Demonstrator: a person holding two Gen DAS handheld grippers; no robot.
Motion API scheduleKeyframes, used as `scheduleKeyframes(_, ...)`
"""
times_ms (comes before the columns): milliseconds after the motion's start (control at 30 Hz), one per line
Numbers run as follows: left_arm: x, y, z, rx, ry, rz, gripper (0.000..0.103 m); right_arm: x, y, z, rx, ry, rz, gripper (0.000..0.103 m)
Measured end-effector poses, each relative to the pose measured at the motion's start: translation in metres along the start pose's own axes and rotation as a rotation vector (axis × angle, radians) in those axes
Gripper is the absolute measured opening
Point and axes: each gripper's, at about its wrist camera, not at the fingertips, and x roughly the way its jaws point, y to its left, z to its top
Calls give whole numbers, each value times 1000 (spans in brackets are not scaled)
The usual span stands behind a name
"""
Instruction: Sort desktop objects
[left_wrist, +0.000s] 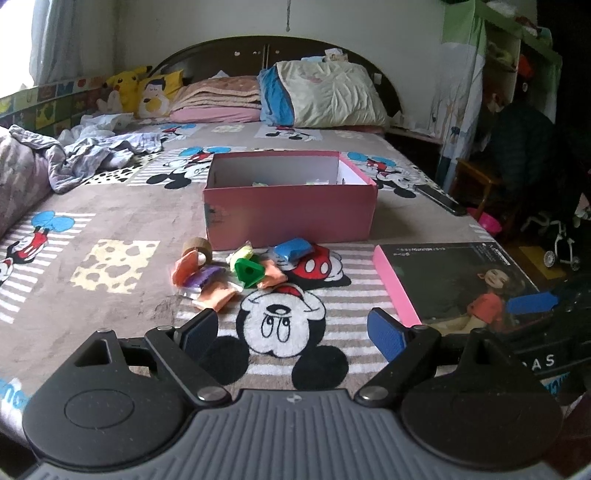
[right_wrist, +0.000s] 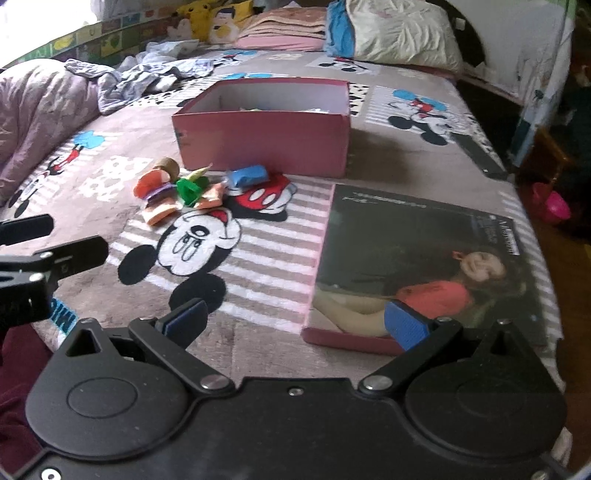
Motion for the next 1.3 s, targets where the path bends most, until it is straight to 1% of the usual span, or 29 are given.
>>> scheduleKeyframes(67,7,1,0,13,2,1,88,7,-2,0,5,4,23,102)
scheduleKeyframes(167,20,3,0,42,9,7,88,17,-5,2,12,-2,32,102)
scheduleKeyframes(267,39,7,-1,63,46,4,88,26,-8,7,19,-18,47,102)
scheduleKeyframes(400,64,19,-3,53,75,33,88,40,-8,14,-1,-32,39,102)
scheduleKeyframes(533,85,35,-9,49,73,73,88,58,-9,20,3,-50,81,102)
scheduleKeyframes(667,105,53,-10,29,98,88,88,75,-8,26,-5,-58,115,102)
scheduleKeyframes(767,121,68,-10,10,102,63,88,87,-4,33,-20,-45,141,102)
scheduleKeyframes(833,131,75,-10,19,103,63,88,94,-2,38,-17,-41,173,102)
scheduleKeyframes(867,136,79,-10,24,105,62,86,98,-1,40,-15,-44,188,102)
scheduleKeyframes(900,142,82,-9,31,110,60,79,100,0,42,-14,-55,186,102)
scheduleKeyframes(933,147,85,-9,38,116,57,77,102,2,44,-18,-70,176,102)
scheduleKeyframes(1000,158,94,-9,27,133,40,66,107,6,49,-26,-85,191,102)
scheduleKeyframes(1133,176,107,-10,12,168,8,61,120,11,60,-30,-97,209,102)
scheduleKeyframes(1167,179,109,-10,15,171,0,58,123,12,62,-32,-98,215,102)
scheduleKeyframes(1300,186,111,-7,39,169,-34,51,134,17,70,-51,-103,245,102)
